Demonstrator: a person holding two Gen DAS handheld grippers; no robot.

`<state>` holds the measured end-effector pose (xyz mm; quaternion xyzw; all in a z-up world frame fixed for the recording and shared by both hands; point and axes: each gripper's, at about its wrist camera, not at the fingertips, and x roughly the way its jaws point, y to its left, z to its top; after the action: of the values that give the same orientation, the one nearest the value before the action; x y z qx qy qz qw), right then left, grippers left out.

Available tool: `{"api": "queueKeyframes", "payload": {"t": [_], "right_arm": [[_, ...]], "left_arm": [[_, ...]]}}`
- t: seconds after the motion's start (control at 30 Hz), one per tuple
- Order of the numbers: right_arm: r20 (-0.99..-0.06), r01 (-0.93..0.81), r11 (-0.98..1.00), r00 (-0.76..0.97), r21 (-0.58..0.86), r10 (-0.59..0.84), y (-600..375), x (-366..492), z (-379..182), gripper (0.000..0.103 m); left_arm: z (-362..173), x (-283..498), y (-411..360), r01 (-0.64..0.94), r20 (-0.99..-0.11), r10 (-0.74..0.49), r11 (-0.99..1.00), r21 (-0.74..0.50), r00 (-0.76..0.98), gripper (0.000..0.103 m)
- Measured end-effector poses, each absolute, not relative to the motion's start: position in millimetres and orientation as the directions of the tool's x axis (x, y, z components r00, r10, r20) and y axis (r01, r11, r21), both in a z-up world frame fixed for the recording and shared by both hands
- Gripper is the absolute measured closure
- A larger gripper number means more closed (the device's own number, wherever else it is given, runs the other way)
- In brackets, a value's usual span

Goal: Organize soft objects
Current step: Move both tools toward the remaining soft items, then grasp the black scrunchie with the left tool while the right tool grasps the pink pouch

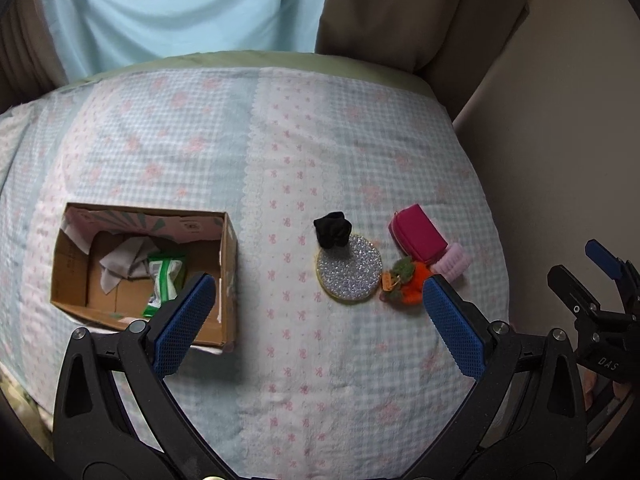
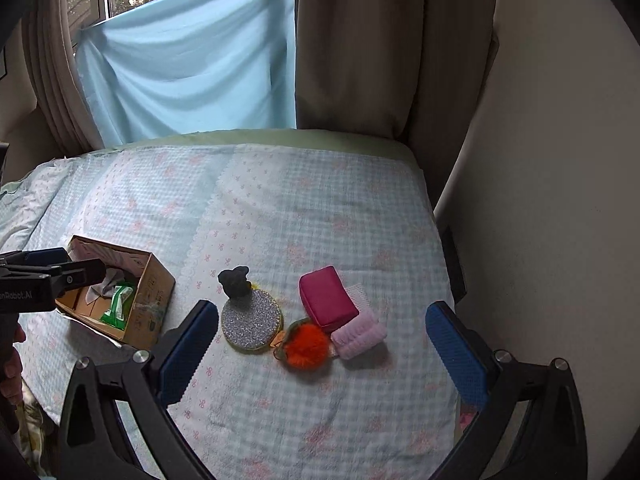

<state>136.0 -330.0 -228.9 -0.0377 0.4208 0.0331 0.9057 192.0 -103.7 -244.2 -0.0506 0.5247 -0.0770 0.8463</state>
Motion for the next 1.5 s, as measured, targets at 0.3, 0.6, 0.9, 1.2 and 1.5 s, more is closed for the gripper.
{"api": "queueKeyframes", "payload": {"t": [0.3, 0.6, 0.9, 1.2, 1.5], "right_arm": [[-0.816, -0.208, 0.975, 0.575, -0.075, 0.059, -337.1, 212.1, -315.6, 0.0], [-0.874, -0.281, 0.956, 0.481, -0.082, 0.067, -333.0, 267.0, -414.4, 0.0], [-0.919, -0.34, 0.936, 0.391, -0.092, 0.051, -326.4, 285.0, -472.4, 0.021], [-0.923, -0.367, 0.925, 0.381, -0.101, 0.051, -325.2, 291.9, -476.3, 0.04], [-0.917, -0.372, 0.92, 0.398, -0.126, 0.036, -319.3, 287.6, -468.1, 0.058]], "left_arm": [[-338.5, 268.6, -139.0, 0.1, -0.901, -0.216, 0.976, -0.193, 0.376, 0.0], [-435.5, 318.6, -163.2, 0.061, -0.922, -0.231, 0.973, -0.223, 0.312, 0.004], [-491.8, 330.7, -160.8, -0.006, -0.94, -0.215, 0.974, -0.224, 0.264, 0.024], [-503.5, 336.7, -158.2, -0.045, -0.94, -0.249, 0.963, -0.266, 0.234, 0.07], [-492.7, 337.7, -162.6, -0.016, -0.944, -0.22, 0.973, -0.231, 0.246, 0.081]]}}
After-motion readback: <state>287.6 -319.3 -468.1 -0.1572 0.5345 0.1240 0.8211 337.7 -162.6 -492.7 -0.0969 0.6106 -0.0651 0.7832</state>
